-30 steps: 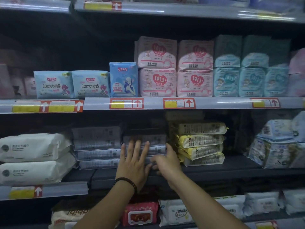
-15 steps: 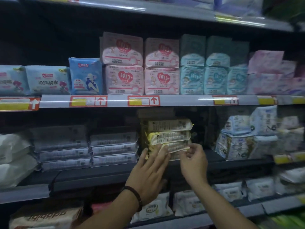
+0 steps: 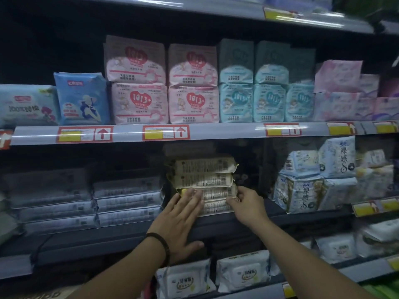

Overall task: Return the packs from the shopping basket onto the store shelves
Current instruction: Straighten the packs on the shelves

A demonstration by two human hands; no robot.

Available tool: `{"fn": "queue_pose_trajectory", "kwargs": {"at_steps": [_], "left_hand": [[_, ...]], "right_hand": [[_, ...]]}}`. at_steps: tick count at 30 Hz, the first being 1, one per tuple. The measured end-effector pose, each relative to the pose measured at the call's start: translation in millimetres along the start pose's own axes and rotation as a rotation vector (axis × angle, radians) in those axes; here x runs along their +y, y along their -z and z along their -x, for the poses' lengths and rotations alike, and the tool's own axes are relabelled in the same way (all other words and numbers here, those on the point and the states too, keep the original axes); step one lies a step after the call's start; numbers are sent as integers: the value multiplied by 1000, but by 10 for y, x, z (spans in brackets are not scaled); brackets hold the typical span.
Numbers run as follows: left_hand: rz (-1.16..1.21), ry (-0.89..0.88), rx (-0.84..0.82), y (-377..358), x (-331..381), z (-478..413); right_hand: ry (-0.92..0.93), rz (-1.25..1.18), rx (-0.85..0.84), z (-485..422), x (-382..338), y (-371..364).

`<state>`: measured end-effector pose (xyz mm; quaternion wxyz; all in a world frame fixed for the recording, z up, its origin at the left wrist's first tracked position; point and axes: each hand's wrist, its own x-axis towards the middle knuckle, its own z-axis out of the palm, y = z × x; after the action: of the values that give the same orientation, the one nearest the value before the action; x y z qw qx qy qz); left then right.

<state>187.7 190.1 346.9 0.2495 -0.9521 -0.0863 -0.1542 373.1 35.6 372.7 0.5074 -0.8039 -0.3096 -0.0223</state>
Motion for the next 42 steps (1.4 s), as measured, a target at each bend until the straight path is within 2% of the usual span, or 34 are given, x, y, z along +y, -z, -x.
{"fn": "queue_pose_trajectory", "kwargs": {"at_steps": [7,18,22,25,32,38,42], "left_hand": [[-30,-24,141,-82,2,-4],[8,-5,147,-193,-22,-17],[-3,4,154,-194,-33,7],[-23,-12,170,-176,-37,20],[44,2,194,-164,-34,29],[35,24,190,-43,-186,-175],[69,0,214,-89,-169,-214]], "right_hand": [[25,-14,-2,-44,30,-60],[82,4,-85,9,-149,-346],[58,-69,-110,16,-228,-290],[53,-119,-69,20,-316,-281],[9,-59,-23,-88,-311,-278],[-16,-38,-115,-103,-360,-263],[-66,-172,-141,-166,-436,-223]]}}
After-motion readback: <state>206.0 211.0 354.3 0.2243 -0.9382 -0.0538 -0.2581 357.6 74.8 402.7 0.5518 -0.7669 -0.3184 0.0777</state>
